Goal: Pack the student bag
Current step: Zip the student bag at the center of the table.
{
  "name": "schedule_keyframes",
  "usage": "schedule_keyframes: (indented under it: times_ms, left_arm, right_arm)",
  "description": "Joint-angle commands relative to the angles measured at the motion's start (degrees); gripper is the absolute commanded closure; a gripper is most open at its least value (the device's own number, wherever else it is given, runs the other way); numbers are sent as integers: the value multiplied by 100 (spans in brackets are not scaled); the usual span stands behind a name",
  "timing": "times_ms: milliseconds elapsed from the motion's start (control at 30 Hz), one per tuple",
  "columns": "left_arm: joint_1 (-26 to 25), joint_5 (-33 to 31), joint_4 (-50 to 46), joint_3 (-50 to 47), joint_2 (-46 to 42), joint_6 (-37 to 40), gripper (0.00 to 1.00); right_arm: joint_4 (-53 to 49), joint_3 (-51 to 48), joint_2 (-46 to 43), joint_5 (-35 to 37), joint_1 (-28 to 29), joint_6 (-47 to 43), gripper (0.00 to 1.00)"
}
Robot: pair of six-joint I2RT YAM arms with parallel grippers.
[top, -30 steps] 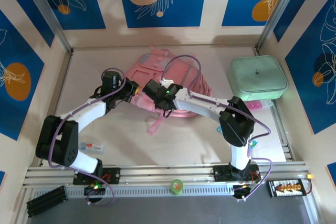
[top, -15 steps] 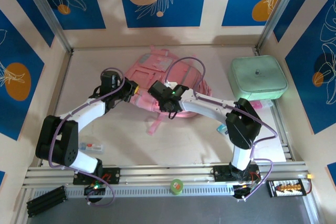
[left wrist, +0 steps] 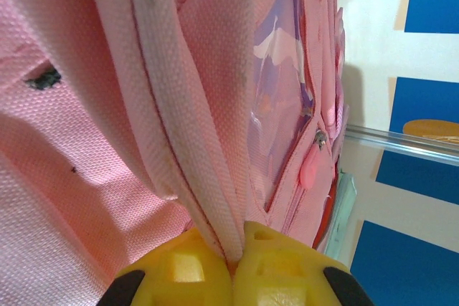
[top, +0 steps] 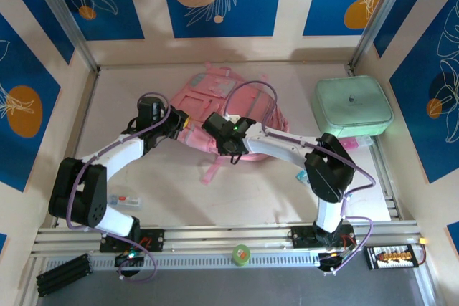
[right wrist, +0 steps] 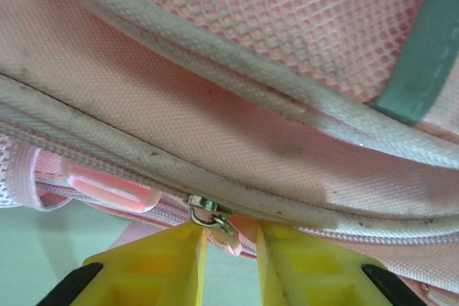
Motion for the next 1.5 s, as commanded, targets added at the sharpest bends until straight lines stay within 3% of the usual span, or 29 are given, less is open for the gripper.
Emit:
schedule_keyframes:
  times_ms: [0, 400, 667, 867, 1167, 1233, 1300, 1467]
  left_arm:
    - [77, 229, 293, 198, -16, 94, 100]
    - [114, 229, 276, 205, 52, 162, 100]
    - [210, 169, 147, 245, 293, 426, 100]
    - [207, 74, -5, 185, 537, 752, 100]
    - [229, 318, -817, 1392, 1368, 1925, 95]
    - [297, 244, -1464, 1928, 1609, 2568, 89]
    - [387, -103, -1910, 2221, 1684, 3028, 71]
    - [705, -141, -1932, 1938, 1332, 3165, 56]
  right_arm:
    - [-67, 226, 161, 179, -4, -166, 75]
    - [-270, -28, -51, 437, -3, -2, 96]
    - [-329, -1233, -1138, 679, -199, 592, 97]
    - [348, -1850, -1600, -299, -708, 464, 100]
    - [1135, -1808, -1925, -1291, -791, -353, 100]
    - [1468, -1818, -1893, -1634, -786, -539, 100]
    - [1746, -1717, -1763, -1895, -757, -607, 100]
    - [2040, -1074, -1153, -2109, -637, -745, 100]
